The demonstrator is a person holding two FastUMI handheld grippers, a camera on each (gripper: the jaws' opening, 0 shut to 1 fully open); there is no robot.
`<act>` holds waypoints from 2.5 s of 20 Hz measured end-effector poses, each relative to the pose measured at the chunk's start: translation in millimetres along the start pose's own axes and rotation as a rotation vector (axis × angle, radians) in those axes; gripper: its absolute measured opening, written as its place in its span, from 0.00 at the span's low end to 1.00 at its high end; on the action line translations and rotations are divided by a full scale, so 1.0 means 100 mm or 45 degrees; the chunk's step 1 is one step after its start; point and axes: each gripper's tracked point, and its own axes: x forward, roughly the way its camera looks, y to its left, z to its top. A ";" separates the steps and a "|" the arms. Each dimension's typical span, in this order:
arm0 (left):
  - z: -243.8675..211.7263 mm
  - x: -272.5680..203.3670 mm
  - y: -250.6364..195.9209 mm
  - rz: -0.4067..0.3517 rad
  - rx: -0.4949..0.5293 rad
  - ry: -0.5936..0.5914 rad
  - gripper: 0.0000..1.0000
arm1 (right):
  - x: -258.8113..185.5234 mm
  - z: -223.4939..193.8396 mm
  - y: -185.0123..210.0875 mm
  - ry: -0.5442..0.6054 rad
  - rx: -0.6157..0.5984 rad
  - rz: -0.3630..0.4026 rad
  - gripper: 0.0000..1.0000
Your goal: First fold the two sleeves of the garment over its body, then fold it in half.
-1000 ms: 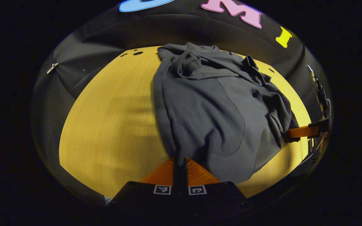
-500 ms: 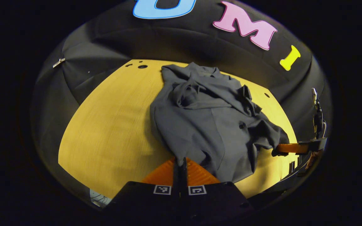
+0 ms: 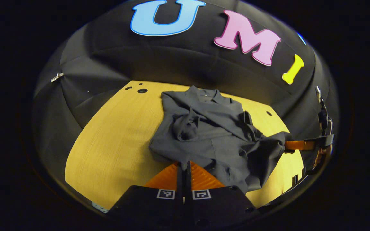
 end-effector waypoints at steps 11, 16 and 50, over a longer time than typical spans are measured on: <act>0.96 0.25 -0.12 -0.009 0.116 -0.165 0.06 | 0.27 0.81 -0.07 -0.135 -0.055 0.010 0.05; 1.45 0.53 -0.06 0.030 0.164 -0.235 0.05 | 0.46 1.32 -0.05 -0.217 -0.108 0.023 0.05; 2.58 1.35 0.36 0.191 0.114 -0.492 0.88 | 1.16 2.35 -0.09 -0.486 -0.095 -0.035 0.99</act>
